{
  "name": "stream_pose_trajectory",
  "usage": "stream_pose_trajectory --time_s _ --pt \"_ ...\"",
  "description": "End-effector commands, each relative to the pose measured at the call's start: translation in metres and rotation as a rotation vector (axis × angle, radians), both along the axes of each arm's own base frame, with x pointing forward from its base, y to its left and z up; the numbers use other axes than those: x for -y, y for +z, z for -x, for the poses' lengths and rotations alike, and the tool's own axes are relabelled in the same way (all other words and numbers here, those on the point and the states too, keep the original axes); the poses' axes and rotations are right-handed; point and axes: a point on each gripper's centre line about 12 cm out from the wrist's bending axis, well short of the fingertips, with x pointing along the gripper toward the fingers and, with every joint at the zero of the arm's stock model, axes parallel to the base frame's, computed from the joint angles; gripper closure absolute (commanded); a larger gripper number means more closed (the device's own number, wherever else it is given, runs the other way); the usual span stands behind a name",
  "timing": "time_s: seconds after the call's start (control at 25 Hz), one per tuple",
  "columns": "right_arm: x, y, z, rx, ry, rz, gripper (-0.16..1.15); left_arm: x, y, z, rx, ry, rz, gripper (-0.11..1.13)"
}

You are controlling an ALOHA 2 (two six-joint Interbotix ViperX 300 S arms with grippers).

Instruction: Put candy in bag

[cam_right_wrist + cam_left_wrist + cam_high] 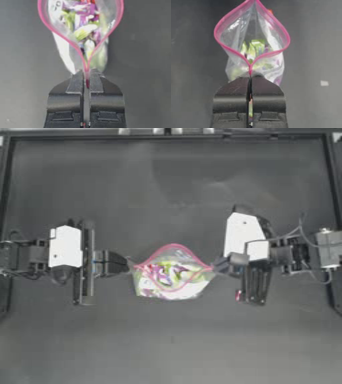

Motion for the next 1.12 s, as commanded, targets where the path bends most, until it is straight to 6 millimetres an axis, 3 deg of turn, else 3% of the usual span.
stream_pose_trajectory --time_s 0.04,1.12 --pt "-0.001 0.008 -0.002 0.029 0.003 -0.002 0.81 0.000 0.002 -0.004 0.014 0.001 0.002 1.00" --pt "-0.003 -0.035 -0.014 -0.045 0.015 -0.010 0.81 0.002 -0.043 -0.016 -0.097 -0.006 0.017 1.00"
